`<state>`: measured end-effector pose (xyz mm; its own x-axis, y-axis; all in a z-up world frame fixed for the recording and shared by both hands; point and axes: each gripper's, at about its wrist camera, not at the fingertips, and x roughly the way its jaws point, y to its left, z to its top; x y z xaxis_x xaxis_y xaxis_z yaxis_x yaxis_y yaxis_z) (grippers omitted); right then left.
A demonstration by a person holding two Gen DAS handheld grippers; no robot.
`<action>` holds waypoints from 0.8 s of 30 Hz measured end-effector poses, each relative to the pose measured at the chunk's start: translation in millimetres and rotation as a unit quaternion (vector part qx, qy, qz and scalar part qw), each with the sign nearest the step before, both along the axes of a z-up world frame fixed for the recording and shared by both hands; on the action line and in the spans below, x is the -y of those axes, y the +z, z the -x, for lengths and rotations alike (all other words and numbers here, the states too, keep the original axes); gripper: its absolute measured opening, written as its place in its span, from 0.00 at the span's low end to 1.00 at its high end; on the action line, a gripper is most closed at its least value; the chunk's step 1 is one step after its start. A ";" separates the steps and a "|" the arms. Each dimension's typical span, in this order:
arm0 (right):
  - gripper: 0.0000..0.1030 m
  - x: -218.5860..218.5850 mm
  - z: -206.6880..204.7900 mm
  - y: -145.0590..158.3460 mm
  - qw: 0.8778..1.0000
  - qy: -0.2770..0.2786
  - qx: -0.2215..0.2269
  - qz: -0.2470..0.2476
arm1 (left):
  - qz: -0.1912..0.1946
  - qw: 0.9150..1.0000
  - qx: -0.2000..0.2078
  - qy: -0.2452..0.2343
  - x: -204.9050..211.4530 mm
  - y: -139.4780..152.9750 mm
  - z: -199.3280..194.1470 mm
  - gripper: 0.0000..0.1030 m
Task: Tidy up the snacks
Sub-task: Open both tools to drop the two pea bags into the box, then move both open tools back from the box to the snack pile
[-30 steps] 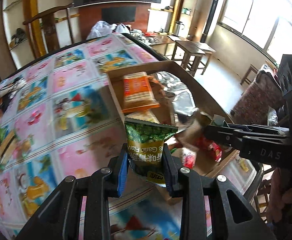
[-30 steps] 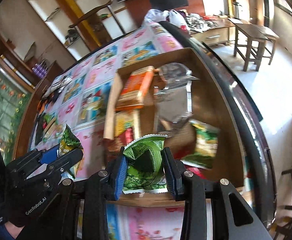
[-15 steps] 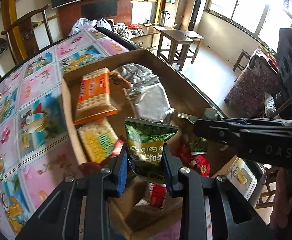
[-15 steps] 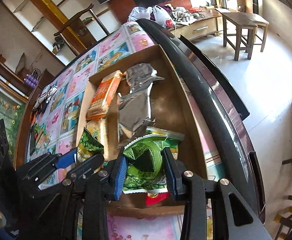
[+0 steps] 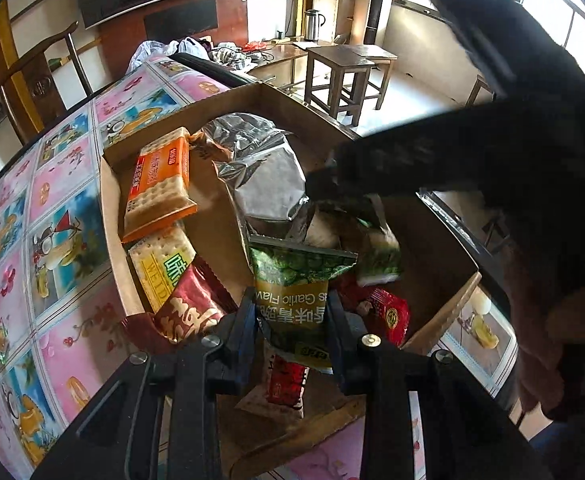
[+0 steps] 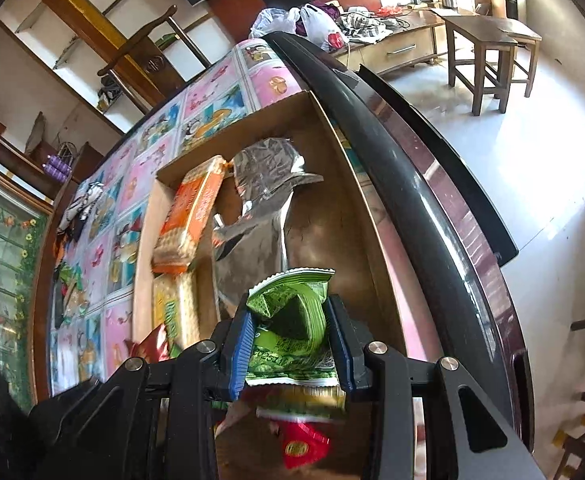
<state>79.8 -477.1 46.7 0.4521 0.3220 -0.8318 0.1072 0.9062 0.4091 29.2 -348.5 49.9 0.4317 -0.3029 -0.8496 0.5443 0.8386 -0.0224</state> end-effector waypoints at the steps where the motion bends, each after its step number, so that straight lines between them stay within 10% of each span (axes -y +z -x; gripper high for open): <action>1: 0.37 -0.7 -3.4 -0.9 1.000 0.001 0.000 0.004 | -0.002 1.000 0.003 -0.002 0.3 0.3 1.6 0.29; 24: 0.54 -6.2 2.4 32.6 0.999 -0.002 0.029 0.014 | 0.011 0.999 0.045 -0.006 -16.0 27.3 12.5 0.60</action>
<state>77.4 -470.9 79.4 0.5001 0.2983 -0.8130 0.0871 0.9167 0.3899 16.6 -332.5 77.1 0.5018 -0.3267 -0.8009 0.5552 0.8317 0.0086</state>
